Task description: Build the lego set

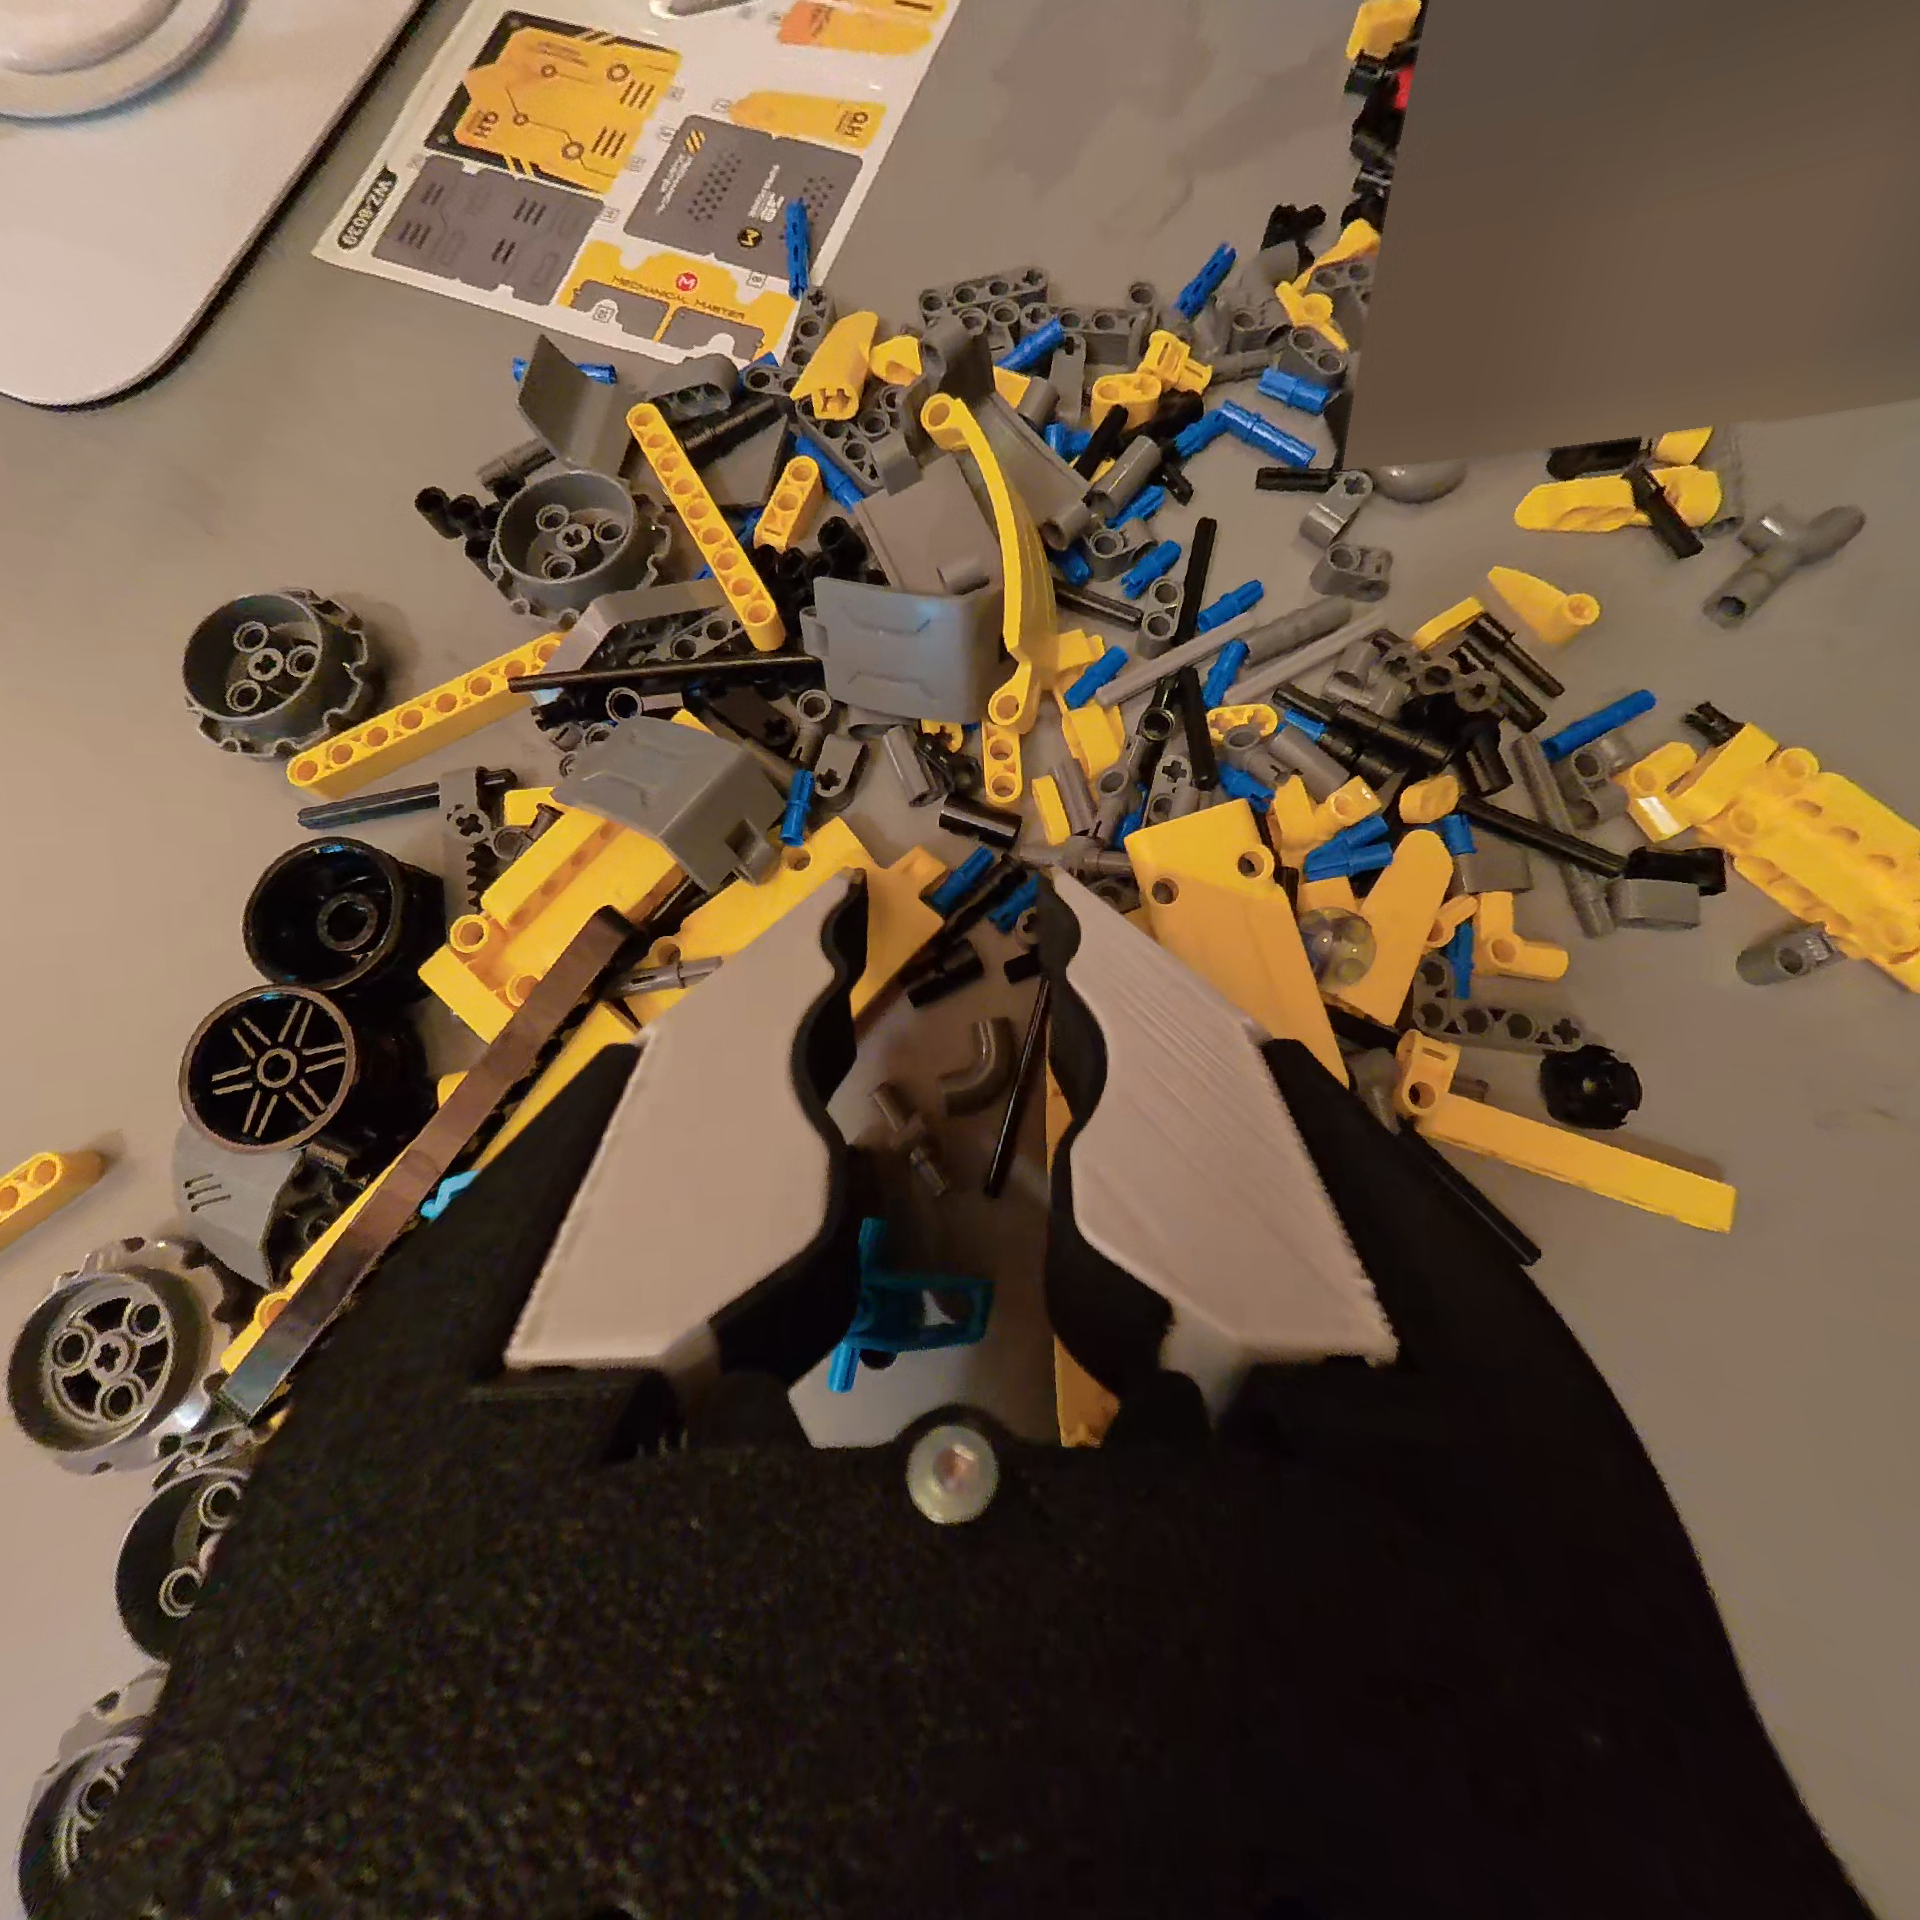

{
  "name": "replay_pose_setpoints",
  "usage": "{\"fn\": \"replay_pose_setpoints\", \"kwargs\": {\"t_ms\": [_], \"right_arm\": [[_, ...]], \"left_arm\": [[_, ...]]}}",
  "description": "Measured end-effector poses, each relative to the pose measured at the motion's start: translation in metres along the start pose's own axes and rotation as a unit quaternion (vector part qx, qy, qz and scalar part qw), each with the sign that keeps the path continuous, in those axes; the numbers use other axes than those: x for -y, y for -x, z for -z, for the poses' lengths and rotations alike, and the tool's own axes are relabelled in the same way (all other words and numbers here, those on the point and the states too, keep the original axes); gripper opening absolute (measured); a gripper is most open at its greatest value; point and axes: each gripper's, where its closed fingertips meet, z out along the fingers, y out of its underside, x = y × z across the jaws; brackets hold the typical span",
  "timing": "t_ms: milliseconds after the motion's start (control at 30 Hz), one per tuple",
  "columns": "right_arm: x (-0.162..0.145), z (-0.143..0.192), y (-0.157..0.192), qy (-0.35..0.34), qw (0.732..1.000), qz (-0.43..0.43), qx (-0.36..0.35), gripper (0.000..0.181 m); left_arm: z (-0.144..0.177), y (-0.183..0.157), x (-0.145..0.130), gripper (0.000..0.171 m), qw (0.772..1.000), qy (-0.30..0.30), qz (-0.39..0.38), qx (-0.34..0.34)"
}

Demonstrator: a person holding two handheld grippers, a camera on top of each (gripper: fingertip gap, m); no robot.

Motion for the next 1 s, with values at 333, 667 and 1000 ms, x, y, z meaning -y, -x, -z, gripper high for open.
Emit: {"fn": "replay_pose_setpoints", "kwargs": {"t_ms": [333, 667, 1000], "right_arm": [[-0.0005, -0.0004, 0.0002, 0.002, 1.000, 0.000, 0.000, 0.036], [-0.0010, -0.0006, 0.0001, 0.003, 1.000, 0.000, 0.000, 0.035], [-0.0018, -0.0011, 0.0004, 0.005, 1.000, -0.001, 0.001, 0.035]], "left_arm": [[0.0003, 0.0005, -0.0010, 0.024, 1.000, 0.003, -0.013, 0.008], [0.0011, 0.0011, -0.0015, 0.013, 1.000, 0.005, -0.017, 0.013], [0.0024, 0.0021, 0.0006, 0.000, 1.000, -0.001, -0.015, 0.016]]}}
